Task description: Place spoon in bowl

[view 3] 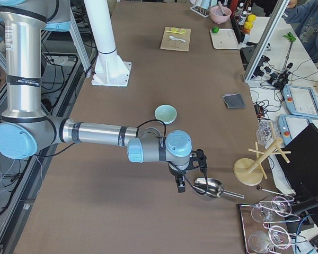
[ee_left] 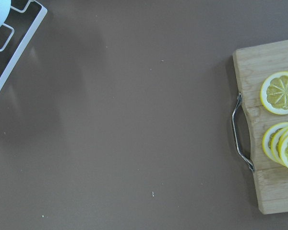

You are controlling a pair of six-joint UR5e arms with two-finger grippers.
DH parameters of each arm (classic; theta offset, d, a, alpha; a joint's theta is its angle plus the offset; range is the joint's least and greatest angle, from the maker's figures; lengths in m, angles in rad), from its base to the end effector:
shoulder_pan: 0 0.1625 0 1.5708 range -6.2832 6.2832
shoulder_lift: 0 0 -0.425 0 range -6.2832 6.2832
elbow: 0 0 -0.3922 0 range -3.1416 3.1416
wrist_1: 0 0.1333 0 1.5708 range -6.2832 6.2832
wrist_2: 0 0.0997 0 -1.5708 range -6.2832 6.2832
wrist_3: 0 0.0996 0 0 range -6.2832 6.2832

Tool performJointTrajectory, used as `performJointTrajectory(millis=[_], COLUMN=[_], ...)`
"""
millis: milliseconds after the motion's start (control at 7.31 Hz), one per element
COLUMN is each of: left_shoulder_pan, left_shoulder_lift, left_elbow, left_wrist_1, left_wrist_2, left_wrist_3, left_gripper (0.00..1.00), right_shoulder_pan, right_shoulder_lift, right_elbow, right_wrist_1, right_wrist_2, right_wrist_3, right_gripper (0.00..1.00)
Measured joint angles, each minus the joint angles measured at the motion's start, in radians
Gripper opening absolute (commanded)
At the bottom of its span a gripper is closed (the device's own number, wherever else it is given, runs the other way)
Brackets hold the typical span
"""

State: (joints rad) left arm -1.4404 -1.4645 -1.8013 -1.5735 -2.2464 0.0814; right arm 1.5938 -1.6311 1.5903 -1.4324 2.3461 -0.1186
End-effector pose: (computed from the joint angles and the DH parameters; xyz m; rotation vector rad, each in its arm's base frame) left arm -0.0115 -0.4582 0.6010 0.1057 0.6792 0.2463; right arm 0.0744 -0.4708 0.6638 0.1473 -0.7667 -0.1285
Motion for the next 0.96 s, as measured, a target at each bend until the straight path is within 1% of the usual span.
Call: performJointTrajectory(millis=[137, 547, 958], left_shoulder_pan=[0.0, 0.003, 0.004], left_shoulder_lift=[0.001, -0.008, -0.017], left_elbow=[-0.003, 0.007, -0.012], left_wrist_1=[0.006, 0.004, 0.002], left_wrist_2=[-0.004, -0.073, -0.084], left_wrist_3=[0.002, 0.0, -0.002], left_gripper=[0.98, 0.98, 0.98], right_shoulder_pan=[0.0, 0.0, 0.0], right_shoulder_lift=[0.011, 0.027, 0.026], right_elbow=[-0.002, -0.002, -0.005], right_wrist_1=[-0.017, -0.041, -0.039], right_wrist_2=[-0.001, 0.0, 0.001], right_wrist_3=[0.0, 0.0, 0.025], right_gripper=[1.0, 1.0, 1.0])
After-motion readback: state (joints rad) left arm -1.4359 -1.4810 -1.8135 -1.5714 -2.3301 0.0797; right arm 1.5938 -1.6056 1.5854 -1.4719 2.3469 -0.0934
